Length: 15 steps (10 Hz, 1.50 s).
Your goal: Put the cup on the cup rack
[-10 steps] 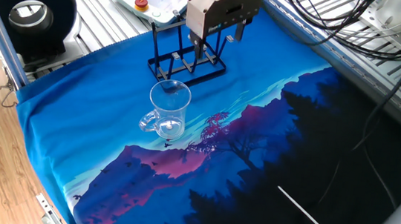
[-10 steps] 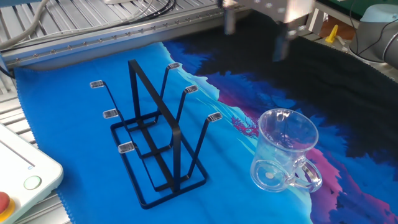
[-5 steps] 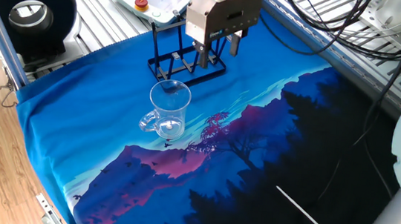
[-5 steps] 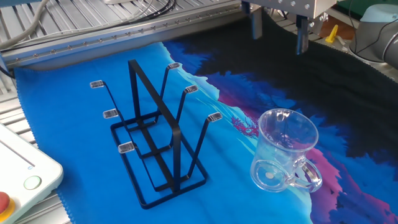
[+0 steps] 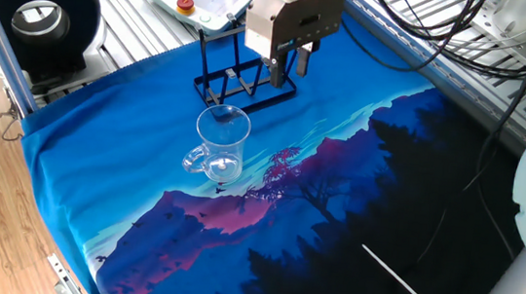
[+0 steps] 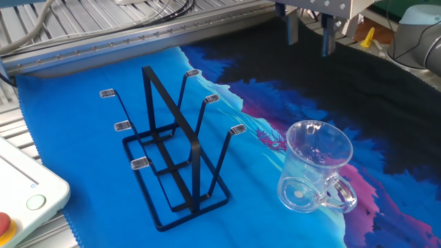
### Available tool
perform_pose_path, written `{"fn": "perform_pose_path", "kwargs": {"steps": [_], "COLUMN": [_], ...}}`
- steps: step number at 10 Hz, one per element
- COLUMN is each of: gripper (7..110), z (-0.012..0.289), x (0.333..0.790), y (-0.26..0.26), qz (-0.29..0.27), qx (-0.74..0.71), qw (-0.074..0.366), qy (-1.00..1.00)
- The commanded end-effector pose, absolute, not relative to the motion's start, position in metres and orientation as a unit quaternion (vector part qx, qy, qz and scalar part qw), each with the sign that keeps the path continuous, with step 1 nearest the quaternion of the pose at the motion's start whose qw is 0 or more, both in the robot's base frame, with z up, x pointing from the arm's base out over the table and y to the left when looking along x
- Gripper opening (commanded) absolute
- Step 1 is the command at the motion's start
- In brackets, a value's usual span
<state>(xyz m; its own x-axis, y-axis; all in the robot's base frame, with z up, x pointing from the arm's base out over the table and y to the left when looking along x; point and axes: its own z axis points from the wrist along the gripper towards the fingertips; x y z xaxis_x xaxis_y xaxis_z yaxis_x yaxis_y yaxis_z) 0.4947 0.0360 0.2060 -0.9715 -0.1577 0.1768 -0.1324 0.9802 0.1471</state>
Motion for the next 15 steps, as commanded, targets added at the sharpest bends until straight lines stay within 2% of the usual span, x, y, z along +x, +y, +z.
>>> {"fn": "perform_pose_path", "kwargs": {"steps": [1, 5, 9, 11, 13, 15], "gripper": [7, 7, 7, 7, 7, 7], "z": [0.207, 0.209, 0.203, 0.199, 0.2, 0.2], "x": [0.507, 0.513, 0.509, 0.51, 0.512, 0.523], "y": [0.039, 0.039, 0.082, 0.089, 0.118, 0.132], "qz": [-0.065, -0.044, -0.049, -0.034, -0.056, -0.054], "qx": [0.139, 0.268, 0.284, 0.3, 0.314, 0.329], "qw": [0.062, 0.038, 0.009, -0.005, -0.038, -0.078], "qy": [-0.986, -0.962, -0.958, -0.953, -0.947, -0.94]}}
